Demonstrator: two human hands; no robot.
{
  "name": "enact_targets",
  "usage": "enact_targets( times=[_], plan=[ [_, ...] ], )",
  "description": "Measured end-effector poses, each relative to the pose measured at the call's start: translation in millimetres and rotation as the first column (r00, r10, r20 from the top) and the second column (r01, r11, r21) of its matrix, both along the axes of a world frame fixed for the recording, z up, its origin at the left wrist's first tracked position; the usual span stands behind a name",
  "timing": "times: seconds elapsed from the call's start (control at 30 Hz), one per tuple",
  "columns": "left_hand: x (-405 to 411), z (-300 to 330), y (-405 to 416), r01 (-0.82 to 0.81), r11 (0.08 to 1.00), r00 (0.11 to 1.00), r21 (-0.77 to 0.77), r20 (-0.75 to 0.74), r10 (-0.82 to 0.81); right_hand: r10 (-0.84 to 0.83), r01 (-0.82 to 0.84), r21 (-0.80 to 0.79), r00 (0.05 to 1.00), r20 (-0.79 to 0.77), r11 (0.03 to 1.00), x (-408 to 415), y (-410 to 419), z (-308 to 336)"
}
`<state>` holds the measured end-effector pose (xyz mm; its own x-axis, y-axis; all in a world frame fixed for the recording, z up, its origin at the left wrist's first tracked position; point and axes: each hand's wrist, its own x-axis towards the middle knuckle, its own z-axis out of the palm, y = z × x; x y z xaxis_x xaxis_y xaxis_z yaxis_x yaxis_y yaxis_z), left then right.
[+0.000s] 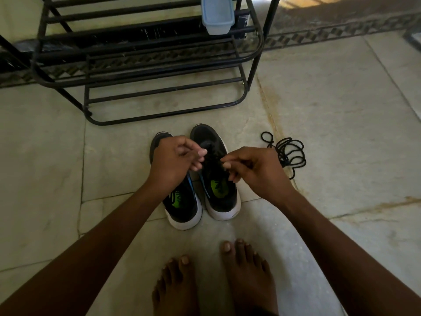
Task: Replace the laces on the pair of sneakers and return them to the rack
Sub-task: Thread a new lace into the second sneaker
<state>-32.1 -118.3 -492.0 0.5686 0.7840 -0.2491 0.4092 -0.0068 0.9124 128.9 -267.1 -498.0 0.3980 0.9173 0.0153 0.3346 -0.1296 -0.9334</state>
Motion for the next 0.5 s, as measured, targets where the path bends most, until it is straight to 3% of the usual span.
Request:
enact_targets(
  times=[0.1,0.2,0.37,0.5],
  plan=[
    [7,7,-3,-0.074,0.968,0.994,-0.239,0.063,0.091,0.133,-0.132,-0.018,0.986,0.099,0.991,-4,3,8],
    [14,9,-4,-0.072,0.945,0.992,-0.319,0.074,0.1,0.266,-0.282,0.01,0.914,0.306,0.959,-7,7,16],
    [23,5,-1,0.012,0.983,1.0,-0.182,0.029,-0.007,0.3,-0.298,-0.103,0.755,0.582,0.949,-13,13,17],
    [27,2,3,0.034,0.999,0.998,0.03,-0.048,-0.033,0.17,-0.189,-0.026,0.807,0.566,0.982,-9,13,15]
  ],
)
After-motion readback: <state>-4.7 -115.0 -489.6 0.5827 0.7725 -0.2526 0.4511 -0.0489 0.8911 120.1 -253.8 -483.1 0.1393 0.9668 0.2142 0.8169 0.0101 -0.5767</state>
